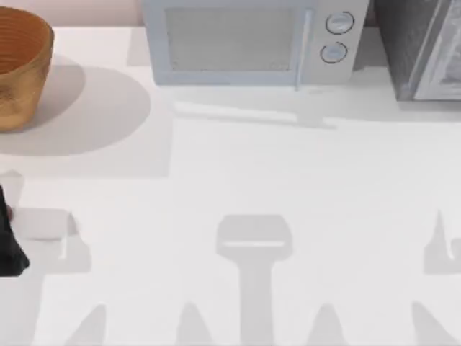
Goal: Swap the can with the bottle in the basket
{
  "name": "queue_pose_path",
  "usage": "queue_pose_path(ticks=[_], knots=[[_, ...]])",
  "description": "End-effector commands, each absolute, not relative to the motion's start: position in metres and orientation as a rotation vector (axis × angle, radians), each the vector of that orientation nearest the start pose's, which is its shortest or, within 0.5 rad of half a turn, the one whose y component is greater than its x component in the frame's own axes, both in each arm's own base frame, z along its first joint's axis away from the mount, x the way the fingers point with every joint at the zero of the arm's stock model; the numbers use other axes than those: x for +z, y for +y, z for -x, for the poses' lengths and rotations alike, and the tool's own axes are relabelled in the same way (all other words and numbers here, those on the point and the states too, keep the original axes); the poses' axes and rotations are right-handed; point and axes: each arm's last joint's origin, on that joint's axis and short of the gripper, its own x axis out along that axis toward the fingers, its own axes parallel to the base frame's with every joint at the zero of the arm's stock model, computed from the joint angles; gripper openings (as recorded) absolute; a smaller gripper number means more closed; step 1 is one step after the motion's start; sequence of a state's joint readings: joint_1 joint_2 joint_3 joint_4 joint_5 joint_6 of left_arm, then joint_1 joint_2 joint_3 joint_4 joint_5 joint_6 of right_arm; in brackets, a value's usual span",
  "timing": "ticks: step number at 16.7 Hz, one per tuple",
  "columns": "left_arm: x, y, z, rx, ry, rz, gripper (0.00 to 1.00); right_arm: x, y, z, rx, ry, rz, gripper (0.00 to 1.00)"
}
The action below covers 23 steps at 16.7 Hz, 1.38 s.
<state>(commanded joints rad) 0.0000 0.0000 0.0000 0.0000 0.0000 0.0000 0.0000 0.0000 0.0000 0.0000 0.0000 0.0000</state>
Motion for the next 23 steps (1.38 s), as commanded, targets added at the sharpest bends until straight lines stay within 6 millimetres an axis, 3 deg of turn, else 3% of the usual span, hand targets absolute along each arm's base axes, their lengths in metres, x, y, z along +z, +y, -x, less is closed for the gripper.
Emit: queue_pose_path(ticks=[3, 6, 9, 12, 15, 18, 21, 23], knots=[[0.161, -0.001, -0.106, 0.000, 0.008, -0.002, 1.00, 0.160, -0.001, -0.106, 0.000, 0.000, 0.000, 1.00], [0.176, 0.001, -0.107, 0.001, 0.070, -0.017, 1.00, 0.160, -0.001, -0.106, 0.000, 0.000, 0.000, 1.00], [0.207, 0.004, -0.115, -0.003, 0.174, -0.040, 1.00, 0.160, -0.001, -0.106, 0.000, 0.000, 0.000, 1.00], [0.252, 0.011, -0.135, -0.017, 0.290, -0.057, 1.00, 0.160, -0.001, -0.106, 0.000, 0.000, 0.000, 1.00], [0.300, 0.023, -0.175, -0.037, 0.415, -0.061, 1.00, 0.160, -0.001, -0.106, 0.000, 0.000, 0.000, 1.00], [0.336, 0.043, -0.232, -0.061, 0.552, -0.045, 1.00, 0.160, -0.001, -0.106, 0.000, 0.000, 0.000, 1.00], [0.347, 0.069, -0.302, -0.088, 0.702, -0.010, 1.00, 0.160, -0.001, -0.106, 0.000, 0.000, 0.000, 1.00], [0.338, 0.089, -0.350, -0.106, 0.806, 0.023, 1.00, 0.160, -0.001, -0.106, 0.000, 0.000, 0.000, 1.00]])
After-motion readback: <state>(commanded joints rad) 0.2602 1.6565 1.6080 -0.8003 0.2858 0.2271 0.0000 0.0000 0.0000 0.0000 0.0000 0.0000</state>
